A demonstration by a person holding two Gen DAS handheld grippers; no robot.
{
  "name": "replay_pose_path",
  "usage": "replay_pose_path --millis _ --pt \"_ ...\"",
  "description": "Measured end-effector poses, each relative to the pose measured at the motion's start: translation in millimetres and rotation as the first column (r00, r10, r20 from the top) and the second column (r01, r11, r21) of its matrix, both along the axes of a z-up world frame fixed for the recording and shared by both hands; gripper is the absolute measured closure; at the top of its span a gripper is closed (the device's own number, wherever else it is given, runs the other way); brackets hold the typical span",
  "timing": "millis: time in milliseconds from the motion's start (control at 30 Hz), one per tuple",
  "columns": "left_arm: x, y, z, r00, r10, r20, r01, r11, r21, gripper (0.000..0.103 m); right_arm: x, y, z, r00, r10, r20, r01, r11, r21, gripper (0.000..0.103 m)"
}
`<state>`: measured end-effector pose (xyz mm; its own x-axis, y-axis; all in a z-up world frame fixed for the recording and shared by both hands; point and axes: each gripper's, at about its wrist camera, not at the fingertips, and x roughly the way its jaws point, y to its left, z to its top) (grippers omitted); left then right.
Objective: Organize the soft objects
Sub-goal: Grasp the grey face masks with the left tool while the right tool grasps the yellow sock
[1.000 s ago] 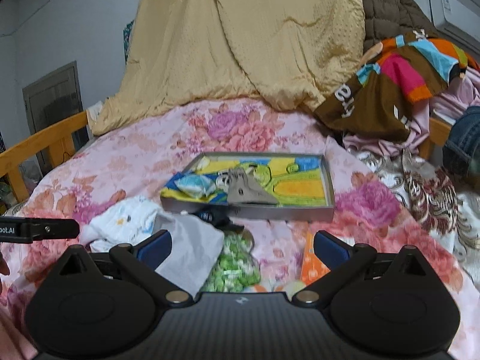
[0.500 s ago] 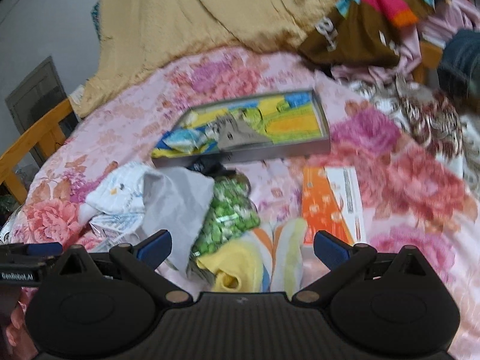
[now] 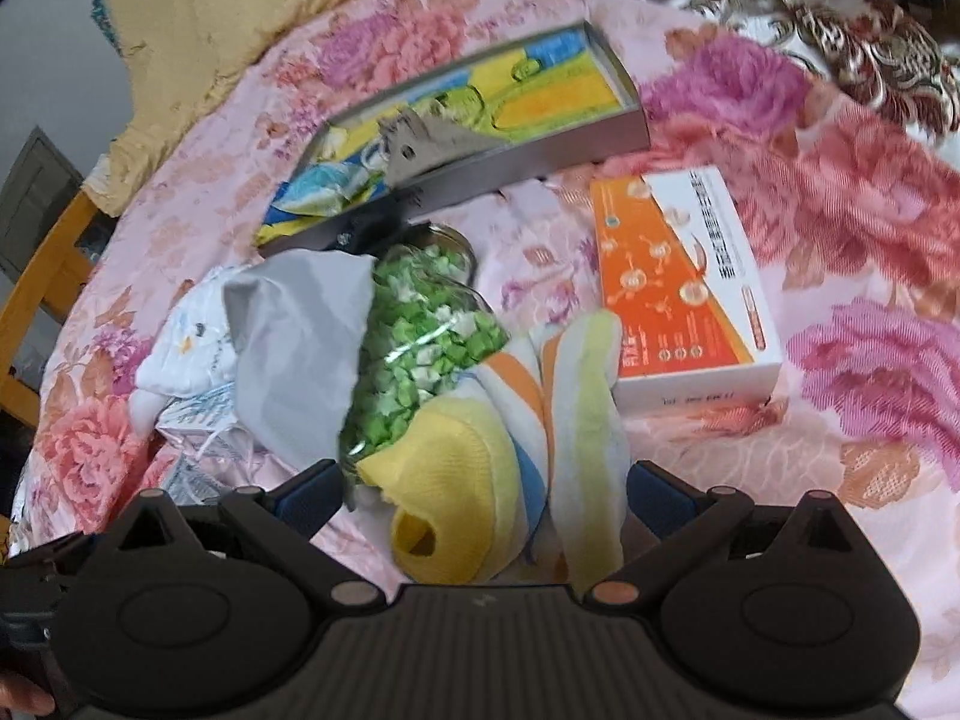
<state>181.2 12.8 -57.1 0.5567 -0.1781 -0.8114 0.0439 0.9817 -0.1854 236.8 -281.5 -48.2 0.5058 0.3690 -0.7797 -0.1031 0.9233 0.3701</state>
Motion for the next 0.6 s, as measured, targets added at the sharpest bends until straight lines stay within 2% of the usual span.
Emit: replay_pose_path --millis 167,333,400,533,600 --pt "8.1 -4.6 -10.3 0.999 -0.022 -0.048 0.022 1.0 0.007 0.001 7.2 4.9 -9.6 1.0 0.001 -0.018 -0.002 0.999 -0.032 0.001" --pt "13.6 -7.2 -16.1 0.998 -0.026 -0.058 0.027 1.0 0.016 0.001 8.7 16.9 -17.0 0.999 0.033 -0.035 -0.037 0.994 -0.099 0.01" --pt "14.7 -7.7 -16.8 0.998 -0.029 -0.055 0.03 0.999 0.014 0.002 8.4 19.7 -18.3 0.998 0.045 -0.04 -0.049 0.993 -0.107 0.018" --pt "15.6 -11.3 -17.3 0.999 -0.04 -0.037 0.041 0.999 0.032 0.012 6.5 23.0 -19.1 0.997 0.06 -0.045 -0.065 0.992 -0.11 0.03" --pt "15.8 -11.4 -17.2 0.999 -0.041 -0.029 0.042 0.999 0.031 0.017 5.4 24.2 -19.4 0.997 0.064 -0.046 -0.069 0.991 -0.114 0.042"
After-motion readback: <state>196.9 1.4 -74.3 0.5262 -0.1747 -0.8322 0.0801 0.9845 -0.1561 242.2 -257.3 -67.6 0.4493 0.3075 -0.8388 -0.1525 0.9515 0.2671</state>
